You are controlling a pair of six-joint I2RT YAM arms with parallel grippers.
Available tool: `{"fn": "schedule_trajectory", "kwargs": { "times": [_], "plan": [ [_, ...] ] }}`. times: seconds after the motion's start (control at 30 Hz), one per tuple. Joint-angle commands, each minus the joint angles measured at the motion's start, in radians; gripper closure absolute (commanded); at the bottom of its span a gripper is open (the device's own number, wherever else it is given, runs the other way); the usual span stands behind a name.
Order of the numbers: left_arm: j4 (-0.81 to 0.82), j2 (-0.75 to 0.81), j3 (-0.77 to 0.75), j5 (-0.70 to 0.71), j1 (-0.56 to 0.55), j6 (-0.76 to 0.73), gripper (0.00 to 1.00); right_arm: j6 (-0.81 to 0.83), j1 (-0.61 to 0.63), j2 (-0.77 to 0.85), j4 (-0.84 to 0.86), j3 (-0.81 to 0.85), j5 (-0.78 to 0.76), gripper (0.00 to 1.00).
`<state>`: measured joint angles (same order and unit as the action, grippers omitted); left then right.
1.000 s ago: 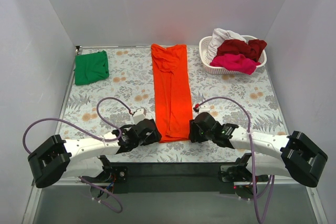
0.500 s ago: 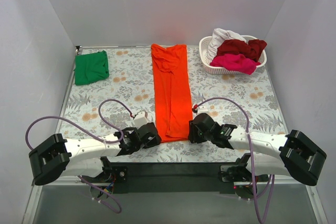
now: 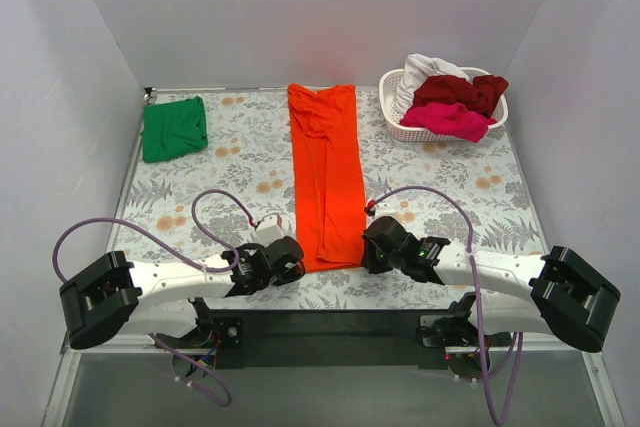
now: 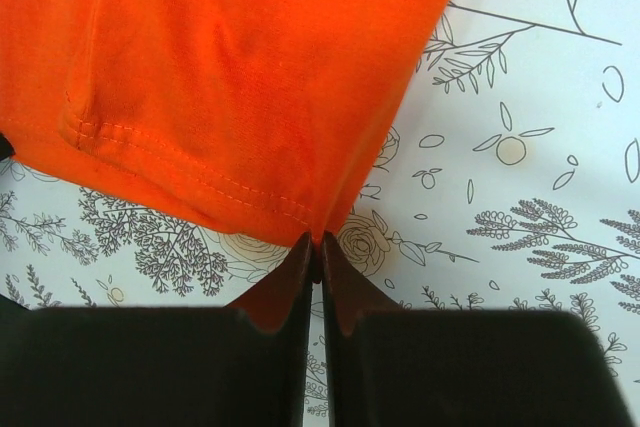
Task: Fold and stack the t-shirts
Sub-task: Fold the tshirt
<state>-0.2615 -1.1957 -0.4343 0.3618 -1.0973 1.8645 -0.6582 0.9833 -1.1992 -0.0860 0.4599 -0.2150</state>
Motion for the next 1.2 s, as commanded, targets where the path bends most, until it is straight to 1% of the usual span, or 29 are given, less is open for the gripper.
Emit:
{"fn": "schedule_trajectory", "kwargs": {
  "times": [0.0, 0.17, 0.27, 0.4, 0.5, 0.73, 0.93, 1.07, 1.17],
  "plan": [
    [-0.120, -0.047, 0.025, 0.002, -0.010, -0.014, 0.98, -0.009, 0.008, -0.007, 0.012, -0.009, -0.017, 0.99],
    [-0.110, -0.048, 0.032, -0.001, -0.010, -0.011, 0.98, -0.009, 0.009, -0.011, 0.012, -0.009, -0.017, 0.99],
    [-0.078, -0.036, 0.048, -0.004, -0.010, -0.022, 1.00, -0.006, 0.011, -0.013, 0.012, -0.004, -0.014, 0.99],
    [-0.029, 0.005, 0.062, -0.053, -0.012, -0.065, 1.00, 0.000, 0.015, -0.008, 0.011, -0.001, 0.006, 0.99],
    [-0.038, 0.037, 0.077, -0.070, -0.013, -0.090, 1.00, 0.012, 0.020, -0.007, -0.003, 0.006, 0.037, 0.99],
    [-0.053, 0.110, 0.092, -0.173, -0.018, -0.159, 1.00, 0.011, 0.061, -0.007, -0.133, 0.028, 0.062, 0.99],
    [-0.076, 0.168, 0.095, -0.222, -0.026, -0.171, 1.00, -0.032, 0.115, 0.010, -0.185, 0.016, 0.069, 0.99],
    [-0.125, 0.252, 0.075, -0.192, -0.026, -0.159, 1.00, -0.038, 0.132, 0.058, -0.215, 0.043, 0.043, 0.99],
    [-0.111, 0.347, 0.054, -0.192, -0.027, -0.160, 1.00, -0.028, 0.133, 0.108, -0.215, 0.089, 0.019, 0.99]
  ]
}}
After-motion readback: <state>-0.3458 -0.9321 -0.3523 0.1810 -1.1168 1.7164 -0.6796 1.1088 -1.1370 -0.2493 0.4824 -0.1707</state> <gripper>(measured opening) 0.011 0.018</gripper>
